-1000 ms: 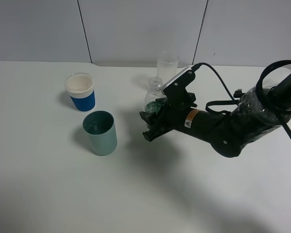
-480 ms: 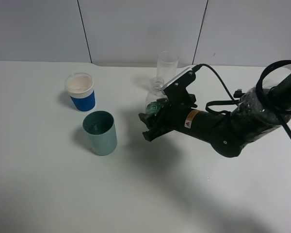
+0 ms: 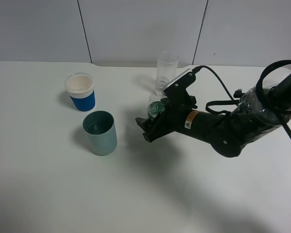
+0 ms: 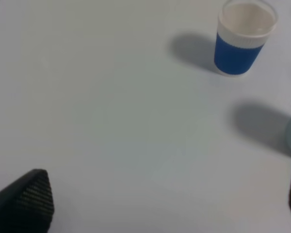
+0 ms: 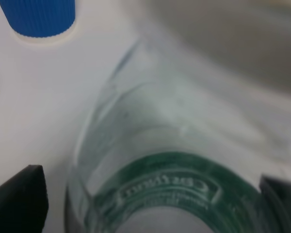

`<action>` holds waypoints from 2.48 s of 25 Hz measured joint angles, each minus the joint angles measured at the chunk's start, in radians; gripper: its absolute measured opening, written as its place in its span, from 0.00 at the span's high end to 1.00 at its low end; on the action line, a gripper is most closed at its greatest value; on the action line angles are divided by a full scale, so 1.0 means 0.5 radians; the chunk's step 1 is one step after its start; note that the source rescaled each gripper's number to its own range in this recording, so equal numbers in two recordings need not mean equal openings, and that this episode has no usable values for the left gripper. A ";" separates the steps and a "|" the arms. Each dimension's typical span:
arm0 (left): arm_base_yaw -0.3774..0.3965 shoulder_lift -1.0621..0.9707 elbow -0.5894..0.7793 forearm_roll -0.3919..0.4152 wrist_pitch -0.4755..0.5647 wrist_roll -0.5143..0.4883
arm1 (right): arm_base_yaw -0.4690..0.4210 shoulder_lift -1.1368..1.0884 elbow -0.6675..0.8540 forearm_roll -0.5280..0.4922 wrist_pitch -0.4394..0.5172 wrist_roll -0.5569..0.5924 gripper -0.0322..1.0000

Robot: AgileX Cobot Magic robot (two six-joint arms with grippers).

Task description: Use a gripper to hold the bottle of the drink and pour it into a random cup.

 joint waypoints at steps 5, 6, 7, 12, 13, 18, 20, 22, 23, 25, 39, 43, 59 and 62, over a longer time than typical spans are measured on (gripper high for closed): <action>0.000 0.000 0.000 0.000 0.000 0.000 | 0.000 -0.088 0.000 -0.017 0.114 0.000 0.09; 0.000 0.000 0.000 -0.002 0.000 0.000 | 0.000 -0.120 0.000 -0.031 0.134 0.000 0.09; 0.000 0.000 0.000 -0.002 0.000 0.000 | 0.000 -0.155 0.002 -0.035 0.157 0.000 0.08; 0.000 0.000 0.000 -0.004 0.000 0.000 | 0.000 -0.327 0.003 -0.054 0.295 0.000 0.08; 0.000 0.000 0.000 -0.004 0.000 0.000 | 0.000 -0.359 0.004 -0.054 0.334 0.000 0.08; 0.000 0.000 0.000 -0.002 0.000 0.000 | 0.000 -0.561 0.006 -0.056 0.489 0.000 0.08; 0.000 0.000 0.000 -0.002 0.000 0.000 | 0.000 -0.648 0.006 -0.060 0.515 0.000 0.08; 0.000 0.000 0.000 -0.002 0.000 0.000 | 0.000 -0.747 0.008 -0.060 0.524 0.000 0.08; 0.000 0.000 0.000 -0.002 0.000 0.000 | 0.000 -0.788 0.008 -0.060 0.524 -0.002 0.08; 0.000 0.000 0.000 -0.002 0.000 0.000 | 0.000 -0.891 0.008 -0.060 0.535 -0.020 0.08; 0.000 0.000 0.000 -0.002 0.000 0.000 | -0.315 -1.295 -0.125 -0.053 1.142 -0.268 0.08; 0.000 0.000 0.000 -0.002 0.000 0.000 | -0.480 -1.371 -0.130 -0.056 1.214 -0.268 0.08; 0.000 0.000 0.000 -0.002 0.000 0.000 | -1.172 -1.958 -0.130 -0.043 1.825 -0.268 0.08; 0.000 0.000 0.000 -0.002 0.000 0.000 | -1.277 -2.165 -0.130 -0.017 1.951 -0.268 0.08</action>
